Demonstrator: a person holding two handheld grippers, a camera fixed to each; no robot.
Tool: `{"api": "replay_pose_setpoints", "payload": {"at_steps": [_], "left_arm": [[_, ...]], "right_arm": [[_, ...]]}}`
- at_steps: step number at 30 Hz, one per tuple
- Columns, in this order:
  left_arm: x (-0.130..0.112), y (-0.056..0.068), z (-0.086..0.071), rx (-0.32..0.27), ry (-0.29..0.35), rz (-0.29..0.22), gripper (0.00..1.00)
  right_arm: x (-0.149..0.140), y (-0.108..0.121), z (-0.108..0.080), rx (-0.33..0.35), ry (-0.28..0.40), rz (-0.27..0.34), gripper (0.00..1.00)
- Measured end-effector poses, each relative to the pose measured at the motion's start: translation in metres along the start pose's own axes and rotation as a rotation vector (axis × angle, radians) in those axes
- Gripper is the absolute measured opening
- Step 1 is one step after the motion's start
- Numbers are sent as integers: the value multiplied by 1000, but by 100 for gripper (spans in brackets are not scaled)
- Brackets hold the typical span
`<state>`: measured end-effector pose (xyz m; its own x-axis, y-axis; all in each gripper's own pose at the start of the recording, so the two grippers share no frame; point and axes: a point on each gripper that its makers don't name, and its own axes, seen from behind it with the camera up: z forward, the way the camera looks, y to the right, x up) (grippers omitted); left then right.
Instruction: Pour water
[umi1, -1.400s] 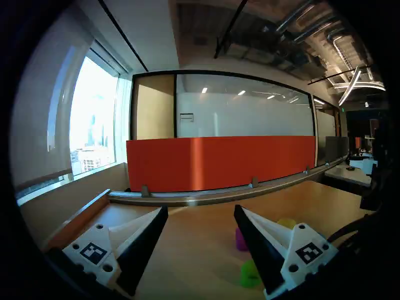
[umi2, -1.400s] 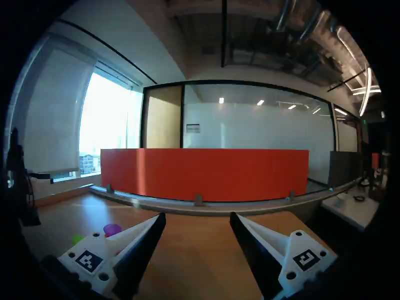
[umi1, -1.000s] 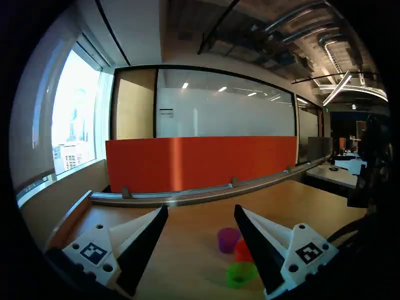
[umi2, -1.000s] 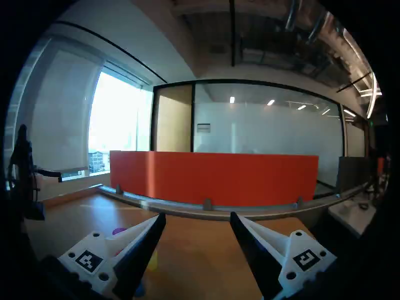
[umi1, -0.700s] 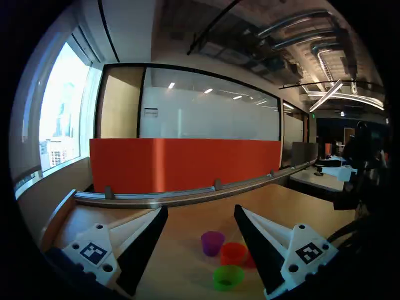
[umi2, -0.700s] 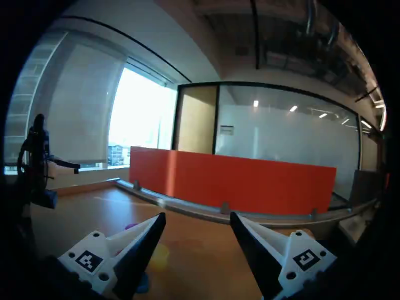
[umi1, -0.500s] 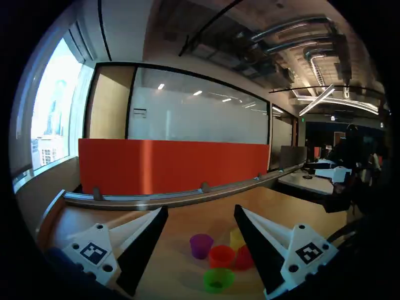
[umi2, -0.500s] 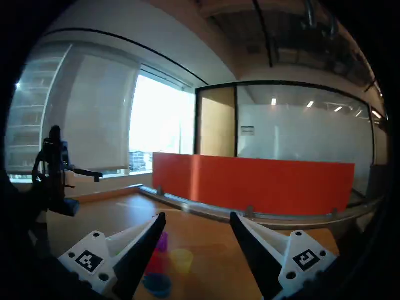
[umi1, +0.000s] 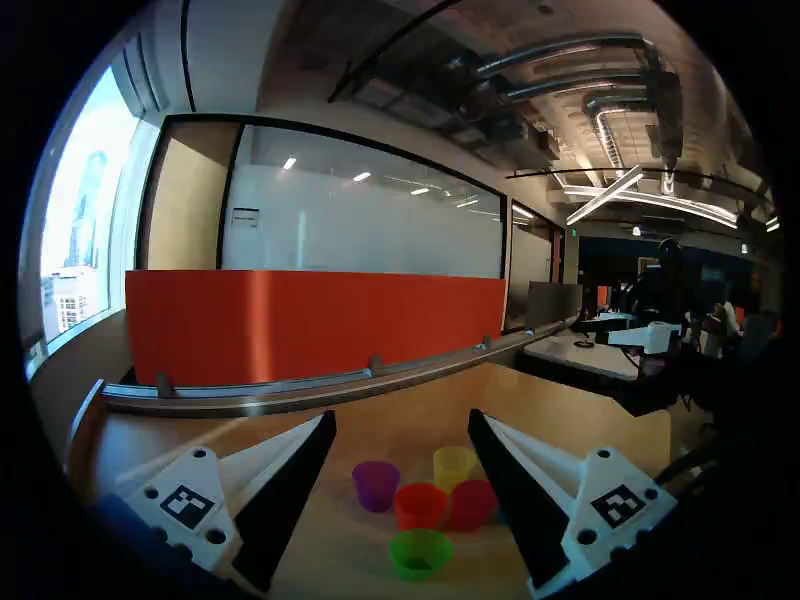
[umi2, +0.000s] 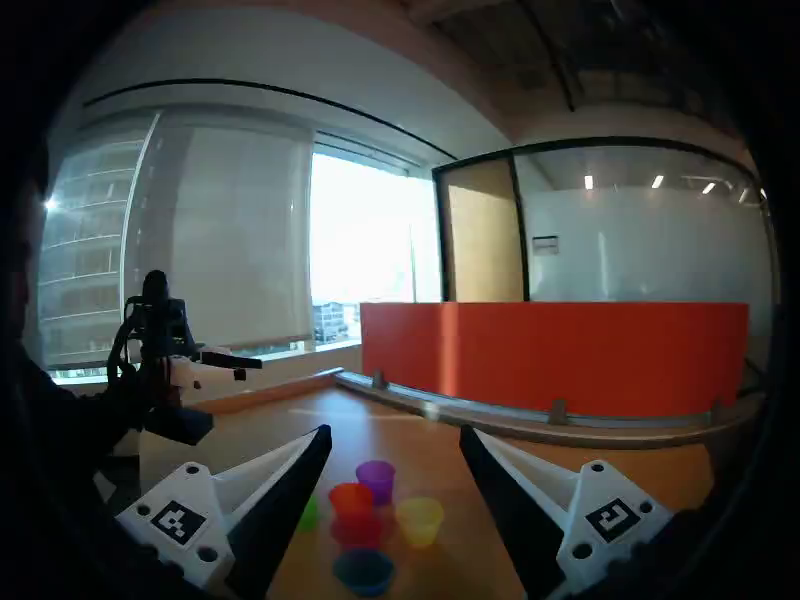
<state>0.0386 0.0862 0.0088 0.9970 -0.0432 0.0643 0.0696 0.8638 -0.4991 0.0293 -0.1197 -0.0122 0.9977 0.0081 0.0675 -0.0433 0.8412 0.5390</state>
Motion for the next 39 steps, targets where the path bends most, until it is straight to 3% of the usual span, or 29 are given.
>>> {"api": "replay_pose_setpoints", "payload": {"at_steps": [8, 20, 39], "left_arm": [[-21, -2, 7, -40, -73, 31, 99], [-59, 4, 13, -140, -191, 94, 98], [-134, 13, 19, -220, -359, 143, 98]], "right_arm": [[-20, -9, 4, 53, -99, -6, 99], [-42, -27, 5, 163, -215, -78, 99], [-107, -24, 9, 210, -337, -104, 99]]}}
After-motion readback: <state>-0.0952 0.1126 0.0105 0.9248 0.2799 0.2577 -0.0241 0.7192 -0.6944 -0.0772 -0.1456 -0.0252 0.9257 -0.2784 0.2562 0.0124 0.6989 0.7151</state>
